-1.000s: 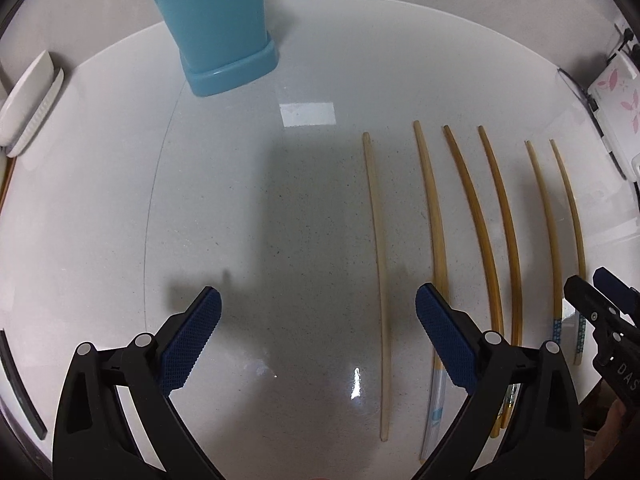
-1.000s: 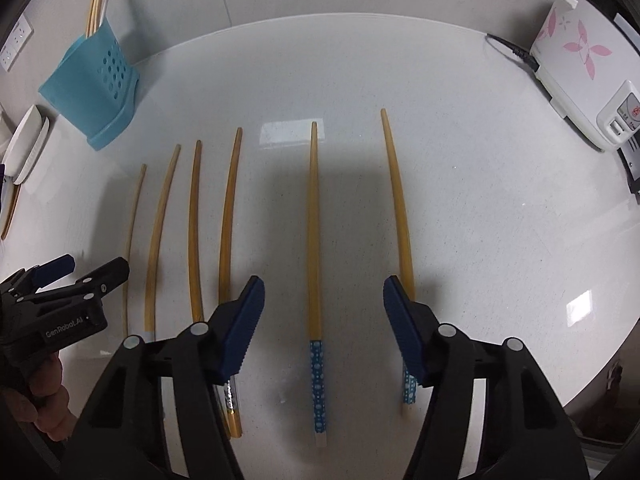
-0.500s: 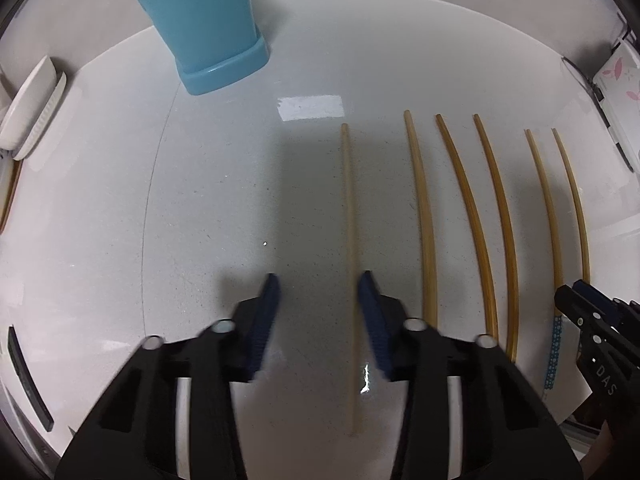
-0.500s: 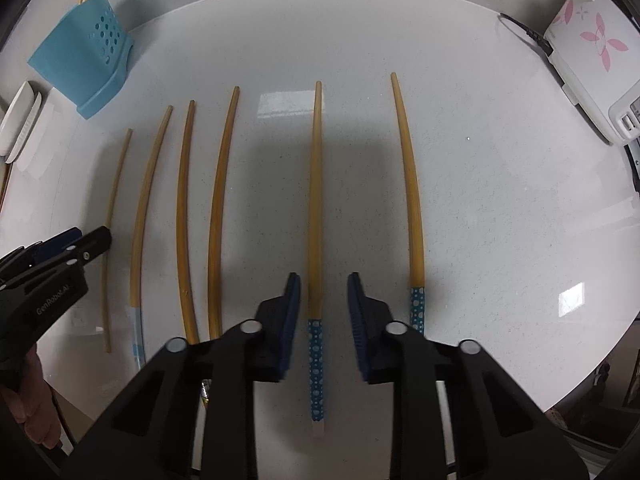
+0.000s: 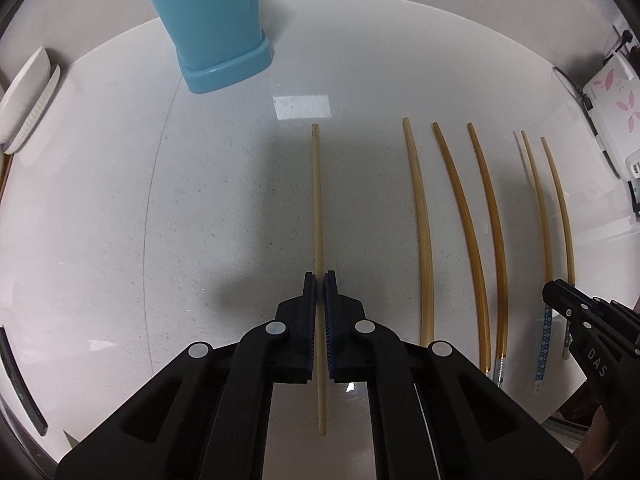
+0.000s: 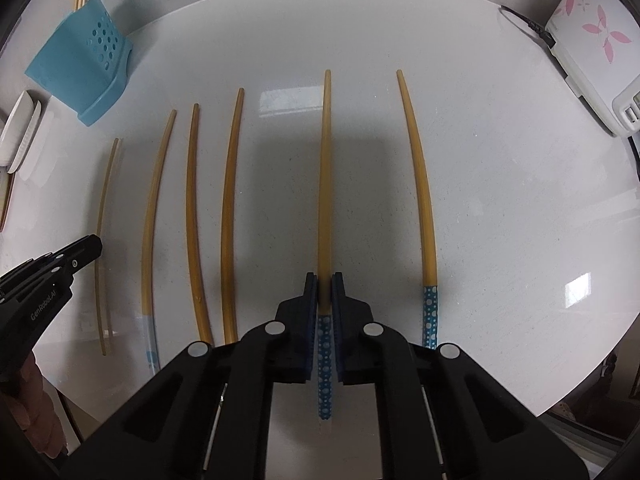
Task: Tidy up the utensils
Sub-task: 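Grasp a blue-tipped chopstick with the right tool while the left tool grasps a plain chopstick, then lift both held chopsticks upright and carry them to the blue holder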
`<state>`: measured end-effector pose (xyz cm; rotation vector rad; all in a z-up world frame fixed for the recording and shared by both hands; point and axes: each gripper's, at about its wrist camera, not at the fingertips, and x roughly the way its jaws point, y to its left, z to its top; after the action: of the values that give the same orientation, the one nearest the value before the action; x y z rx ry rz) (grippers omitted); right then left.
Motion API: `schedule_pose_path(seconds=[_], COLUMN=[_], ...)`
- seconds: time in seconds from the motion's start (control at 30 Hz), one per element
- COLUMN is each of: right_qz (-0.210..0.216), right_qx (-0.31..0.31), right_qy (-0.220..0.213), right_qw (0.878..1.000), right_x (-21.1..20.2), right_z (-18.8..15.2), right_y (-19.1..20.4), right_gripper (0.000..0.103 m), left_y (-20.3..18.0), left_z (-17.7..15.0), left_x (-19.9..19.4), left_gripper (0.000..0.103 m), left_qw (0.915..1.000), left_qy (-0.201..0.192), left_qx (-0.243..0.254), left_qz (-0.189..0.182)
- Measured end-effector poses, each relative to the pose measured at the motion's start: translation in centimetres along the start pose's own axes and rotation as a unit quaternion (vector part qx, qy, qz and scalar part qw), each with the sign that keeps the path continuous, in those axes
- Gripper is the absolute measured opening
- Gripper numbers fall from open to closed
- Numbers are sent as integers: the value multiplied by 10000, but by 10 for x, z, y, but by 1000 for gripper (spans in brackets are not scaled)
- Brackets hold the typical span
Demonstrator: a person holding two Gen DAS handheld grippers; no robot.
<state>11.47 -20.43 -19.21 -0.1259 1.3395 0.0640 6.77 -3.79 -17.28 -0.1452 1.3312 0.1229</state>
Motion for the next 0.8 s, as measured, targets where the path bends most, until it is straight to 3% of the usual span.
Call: schedule_pose_path(seconds=[0.47, 0.8], right_qz=[143, 296], right_qx=[16, -60], right_qy=[-385, -817], right_qw=[9992, 9962], right_x=[-36, -70], right_z=[-3, 21], right_y=[13, 28], right_gripper=[7, 7], left_y=[7, 12], left_z=[7, 23], left_x=[-36, -76], left_gripper=[4, 4], left_qw=[9989, 9958], left_qy=[-436, -878], left_qx=[12, 49], left_qz=[-189, -261])
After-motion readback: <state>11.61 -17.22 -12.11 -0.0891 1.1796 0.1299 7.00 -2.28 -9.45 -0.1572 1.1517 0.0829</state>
